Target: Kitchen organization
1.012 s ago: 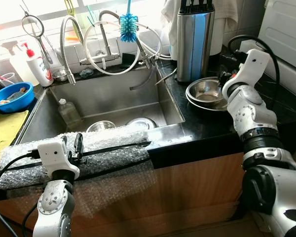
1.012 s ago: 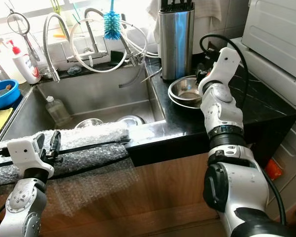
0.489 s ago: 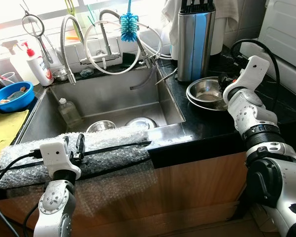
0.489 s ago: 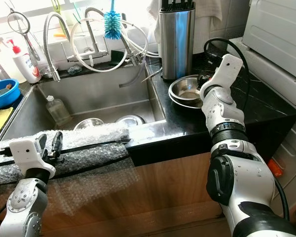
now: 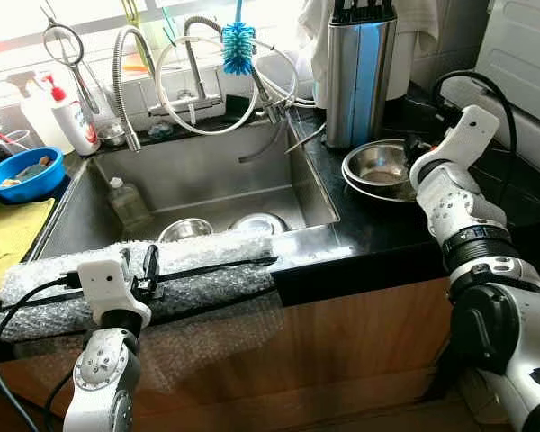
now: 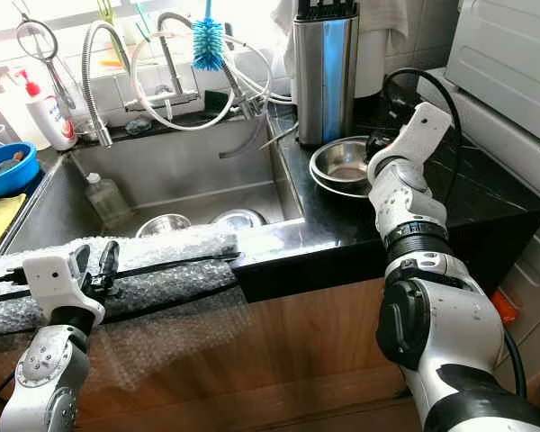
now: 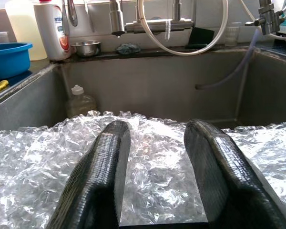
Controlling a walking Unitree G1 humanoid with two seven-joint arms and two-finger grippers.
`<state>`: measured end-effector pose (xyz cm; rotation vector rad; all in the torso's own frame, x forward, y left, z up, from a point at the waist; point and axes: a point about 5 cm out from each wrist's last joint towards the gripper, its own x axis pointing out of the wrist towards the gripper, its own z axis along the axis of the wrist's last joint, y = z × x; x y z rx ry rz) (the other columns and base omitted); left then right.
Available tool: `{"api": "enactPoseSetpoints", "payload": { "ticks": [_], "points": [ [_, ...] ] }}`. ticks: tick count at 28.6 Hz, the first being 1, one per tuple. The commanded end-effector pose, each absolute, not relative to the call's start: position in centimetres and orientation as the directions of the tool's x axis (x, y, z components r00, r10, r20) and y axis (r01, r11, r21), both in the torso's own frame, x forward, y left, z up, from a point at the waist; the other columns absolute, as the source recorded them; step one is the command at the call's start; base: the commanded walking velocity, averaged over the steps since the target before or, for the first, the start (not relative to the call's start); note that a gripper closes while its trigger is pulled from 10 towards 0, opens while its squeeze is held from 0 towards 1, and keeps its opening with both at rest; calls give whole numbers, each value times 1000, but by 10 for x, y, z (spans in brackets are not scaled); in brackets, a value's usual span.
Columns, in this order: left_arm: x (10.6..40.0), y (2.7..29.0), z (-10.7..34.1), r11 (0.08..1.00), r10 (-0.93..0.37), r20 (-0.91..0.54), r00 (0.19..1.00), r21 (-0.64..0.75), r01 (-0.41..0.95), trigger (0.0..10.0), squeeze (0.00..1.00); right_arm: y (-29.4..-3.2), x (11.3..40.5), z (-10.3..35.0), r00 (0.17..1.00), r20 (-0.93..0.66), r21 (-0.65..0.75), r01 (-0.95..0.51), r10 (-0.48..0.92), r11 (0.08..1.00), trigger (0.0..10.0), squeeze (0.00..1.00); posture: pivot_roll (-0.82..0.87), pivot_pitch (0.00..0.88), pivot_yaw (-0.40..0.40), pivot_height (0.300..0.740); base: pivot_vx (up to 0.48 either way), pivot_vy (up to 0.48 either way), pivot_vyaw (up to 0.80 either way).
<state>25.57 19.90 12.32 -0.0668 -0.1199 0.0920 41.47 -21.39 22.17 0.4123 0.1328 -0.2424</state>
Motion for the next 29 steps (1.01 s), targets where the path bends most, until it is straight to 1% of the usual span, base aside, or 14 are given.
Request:
{"api": "enactPoseSetpoints", "payload": {
  "ticks": [1,12,29],
  "points": [
    [255,201,122,996,87,101,991,-36,-84,10000,0,-205,416,220,967,-198,391,229,-162,891,10000,0,-95,0,135,740,0,0,0],
    [255,200,122,996,83,99,992,-39,-79,10000,0,-201,416,211,963,-226,383,225,-145,896,10000,0,-92,0,135,740,0,0,0],
    [258,198,121,998,57,83,995,-26,-55,10000,0,-207,414,206,943,-276,457,299,-186,838,10000,0,-85,0,135,740,0,0,0]
  ]
}}
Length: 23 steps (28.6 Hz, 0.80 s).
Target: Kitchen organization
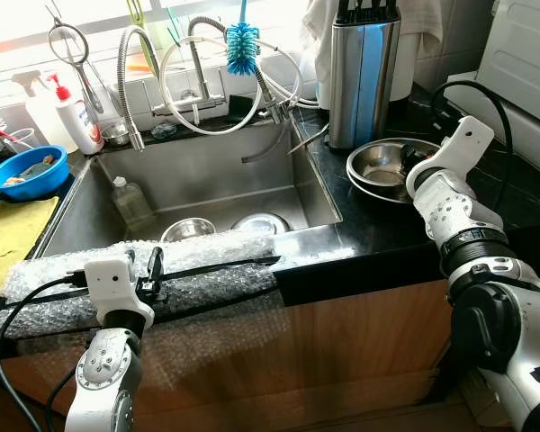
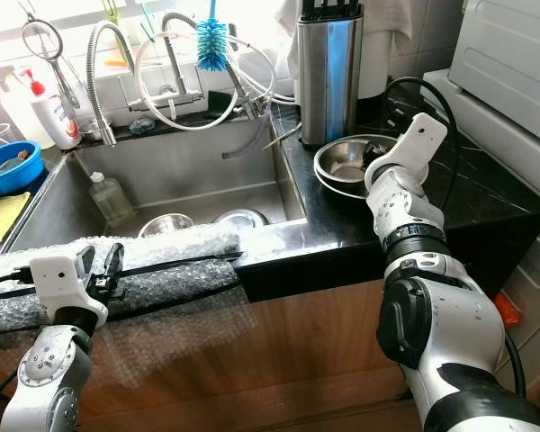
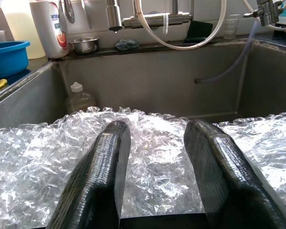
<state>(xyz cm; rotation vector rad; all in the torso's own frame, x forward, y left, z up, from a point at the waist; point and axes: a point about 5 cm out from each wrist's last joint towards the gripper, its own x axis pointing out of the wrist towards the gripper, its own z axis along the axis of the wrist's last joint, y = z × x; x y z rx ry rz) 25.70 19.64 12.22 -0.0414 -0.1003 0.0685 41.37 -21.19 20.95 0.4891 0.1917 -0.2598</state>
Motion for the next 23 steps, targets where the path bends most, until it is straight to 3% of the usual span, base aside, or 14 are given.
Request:
{"api": "enactPoseSetpoints", "payload": {
  "ticks": [1,23],
  "points": [
    [259,198,122,998,55,83,995,-25,-53,10000,0,-207,414,207,943,-276,464,301,-187,833,10000,0,-84,0,135,740,0,0,0],
    [267,193,121,1000,-7,61,998,-9,8,10000,0,-213,415,215,928,-305,573,358,-214,737,10000,0,-90,0,145,740,0,0,0]
  ]
}}
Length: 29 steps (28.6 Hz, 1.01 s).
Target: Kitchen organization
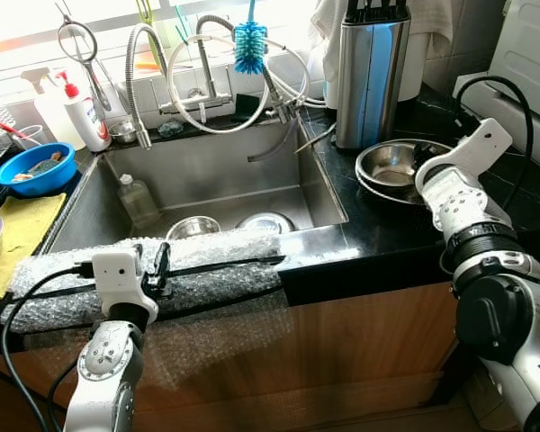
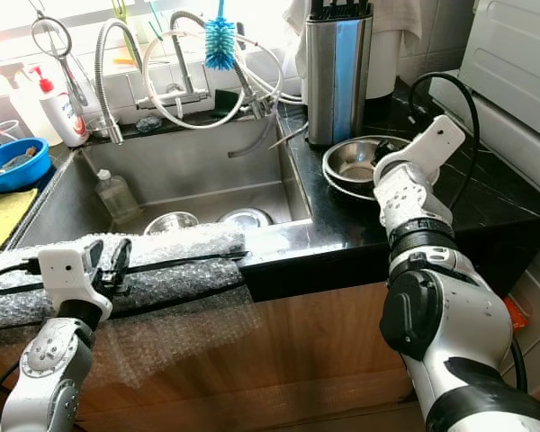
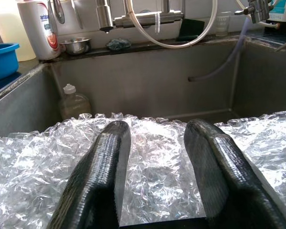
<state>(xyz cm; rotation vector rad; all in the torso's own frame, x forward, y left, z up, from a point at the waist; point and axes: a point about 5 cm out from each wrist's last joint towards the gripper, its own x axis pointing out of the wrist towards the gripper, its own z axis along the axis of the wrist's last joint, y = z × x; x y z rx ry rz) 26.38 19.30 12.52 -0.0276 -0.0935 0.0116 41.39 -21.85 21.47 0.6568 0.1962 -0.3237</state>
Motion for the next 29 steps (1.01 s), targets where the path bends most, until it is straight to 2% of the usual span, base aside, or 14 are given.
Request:
{"api": "enactPoseSetpoints", "payload": {
  "ticks": [1,9,10,12,13,15,16,29],
  "points": [
    [267,193,121,1000,-10,59,998,-8,10,10000,0,-213,415,215,928,-306,572,359,-214,737,10000,0,-92,0,146,740,0,0,0],
    [268,190,120,999,-34,47,998,-11,34,10000,0,-213,414,211,916,-343,604,385,-209,698,10000,0,-89,0,144,740,0,0,0],
    [268,190,120,999,-34,47,998,-12,35,10000,0,-213,414,210,914,-346,606,389,-210,694,8157,0,-90,0,144,740,0,0,0],
    [268,190,120,999,-34,47,998,-13,35,10000,0,-213,414,210,914,-347,608,391,-211,691,8157,0,-90,0,144,740,0,0,0],
    [268,190,120,999,-34,47,998,-12,35,10000,0,-214,414,210,913,-345,605,393,-217,692,588,0,-88,0,144,740,0,0,0],
    [268,190,120,999,-35,46,998,-11,35,10000,0,-214,414,210,913,-343,603,395,-222,693,588,0,-89,0,144,740,0,0,0],
    [268,190,120,999,-35,45,998,-10,35,10000,0,-215,414,212,914,-337,603,395,-228,693,0,0,-91,0,145,740,0,0,0],
    [269,188,118,999,-47,31,998,-7,48,10000,0,-219,414,216,913,-327,616,402,-244,677,0,0,-92,0,149,740,0,0,0]
  ]
}}
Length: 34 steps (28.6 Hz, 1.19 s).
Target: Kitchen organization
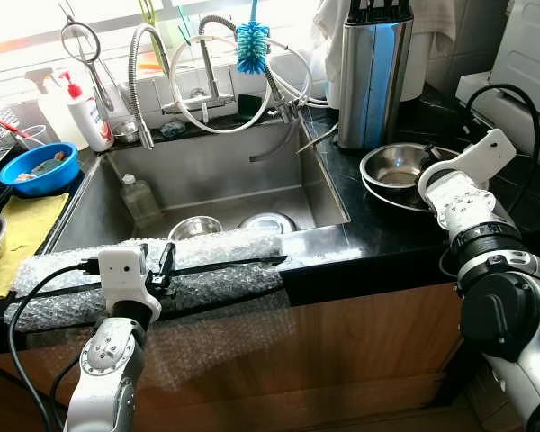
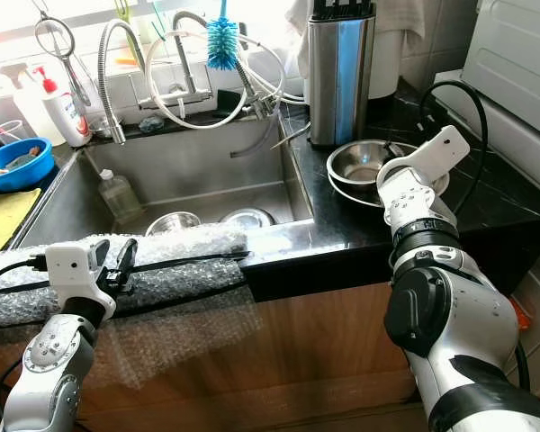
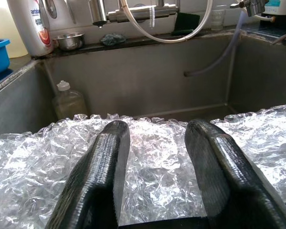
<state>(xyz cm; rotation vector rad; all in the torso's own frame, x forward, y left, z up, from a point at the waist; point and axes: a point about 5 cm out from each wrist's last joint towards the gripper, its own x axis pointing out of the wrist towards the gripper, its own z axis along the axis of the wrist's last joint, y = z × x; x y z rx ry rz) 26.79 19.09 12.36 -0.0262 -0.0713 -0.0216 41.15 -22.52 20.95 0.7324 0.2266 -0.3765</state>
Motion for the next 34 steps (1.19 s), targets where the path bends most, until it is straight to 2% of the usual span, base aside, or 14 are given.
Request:
{"api": "enactPoseSetpoints", "payload": {
  "ticks": [1,11,19,22,23,24,28,34],
  "points": [
    [270,188,118,999,-48,30,998,-7,48,10000,0,-219,414,216,913,-326,617,402,-245,677,0,0,-92,0,149,740,0,0,0],
    [271,189,119,999,-47,33,998,-3,47,10000,0,-214,418,231,938,-254,611,344,-235,713,0,0,-91,0,153,740,0,0,0],
    [272,190,120,999,-38,44,998,-5,38,10000,0,-186,422,244,968,-199,616,244,-152,749,0,0,-90,0,154,740,0,0,0],
    [272,190,121,1000,-27,50,998,-7,27,10000,0,-173,422,257,987,-119,561,153,-104,813,0,0,-91,0,152,740,0,0,0],
    [272,191,122,1000,-18,54,998,-9,19,10000,0,-167,422,263,997,-53,528,83,-64,846,6863,0,-90,0,150,740,0,0,0],
    [272,191,122,1000,-6,61,998,-12,7,10000,0,-156,419,272,998,56,468,-19,-8,884,10000,0,-89,0,147,740,0,0,0],
    [273,193,124,1000,18,69,997,-17,-17,10000,0,-143,410,277,978,196,410,-146,69,901,10000,0,-83,0,140,740,0,0,0],
    [273,193,124,1000,23,71,997,-17,-22,10000,0,-139,402,276,970,220,398,-188,106,898,10000,0,-83,0,140,740,0,0,0]
  ]
}}
